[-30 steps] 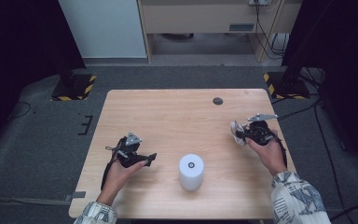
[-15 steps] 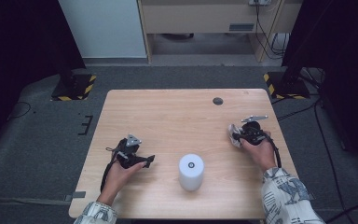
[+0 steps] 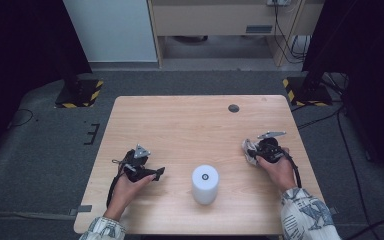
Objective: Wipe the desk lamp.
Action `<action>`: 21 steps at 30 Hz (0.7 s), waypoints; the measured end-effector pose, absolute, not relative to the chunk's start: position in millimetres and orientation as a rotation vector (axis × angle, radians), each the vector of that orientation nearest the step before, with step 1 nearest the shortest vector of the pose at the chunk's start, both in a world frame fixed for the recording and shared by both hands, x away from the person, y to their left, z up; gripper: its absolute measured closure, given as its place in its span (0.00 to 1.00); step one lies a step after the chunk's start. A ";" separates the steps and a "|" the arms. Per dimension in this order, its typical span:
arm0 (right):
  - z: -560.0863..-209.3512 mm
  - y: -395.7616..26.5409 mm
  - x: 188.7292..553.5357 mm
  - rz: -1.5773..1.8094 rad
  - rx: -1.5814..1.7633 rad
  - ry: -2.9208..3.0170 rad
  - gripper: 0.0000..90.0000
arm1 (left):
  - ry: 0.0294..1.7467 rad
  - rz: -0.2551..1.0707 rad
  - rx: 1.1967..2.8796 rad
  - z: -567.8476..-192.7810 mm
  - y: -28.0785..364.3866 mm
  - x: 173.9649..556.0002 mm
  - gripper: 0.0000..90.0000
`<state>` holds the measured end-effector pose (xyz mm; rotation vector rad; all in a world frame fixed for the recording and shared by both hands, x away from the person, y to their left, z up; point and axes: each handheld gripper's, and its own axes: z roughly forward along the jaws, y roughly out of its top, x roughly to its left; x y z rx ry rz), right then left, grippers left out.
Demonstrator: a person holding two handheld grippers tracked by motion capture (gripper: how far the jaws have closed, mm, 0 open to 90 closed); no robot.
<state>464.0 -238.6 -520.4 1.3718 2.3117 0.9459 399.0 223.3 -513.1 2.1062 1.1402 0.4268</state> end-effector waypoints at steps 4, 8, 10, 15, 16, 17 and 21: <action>-518.2 -237.4 462.1 0.924 1.384 2.281 0.55 | 1.141 0.434 2.106 -512.5 222.8 396.3 0.06; -511.0 -235.2 456.9 0.922 1.356 2.261 0.38 | 1.160 0.447 2.087 -510.8 225.1 393.0 0.05; -506.9 -235.4 453.8 0.931 1.350 2.232 0.28 | 1.162 0.448 2.098 -511.7 225.2 391.9 0.04; -496.9 -236.1 445.9 0.973 1.357 2.196 0.17 | 1.169 0.442 2.100 -513.9 222.7 389.3 0.04; -495.0 -236.3 443.9 0.979 1.357 2.180 0.16 | 1.165 0.443 2.105 -514.1 222.7 389.1 0.04; -494.0 -236.7 443.2 0.983 1.359 2.175 0.15 | 1.166 0.439 2.108 -514.4 222.2 388.2 0.04; -489.6 -238.9 439.3 1.019 1.386 2.153 0.11 | 1.166 0.445 2.114 -514.8 222.2 385.9 0.04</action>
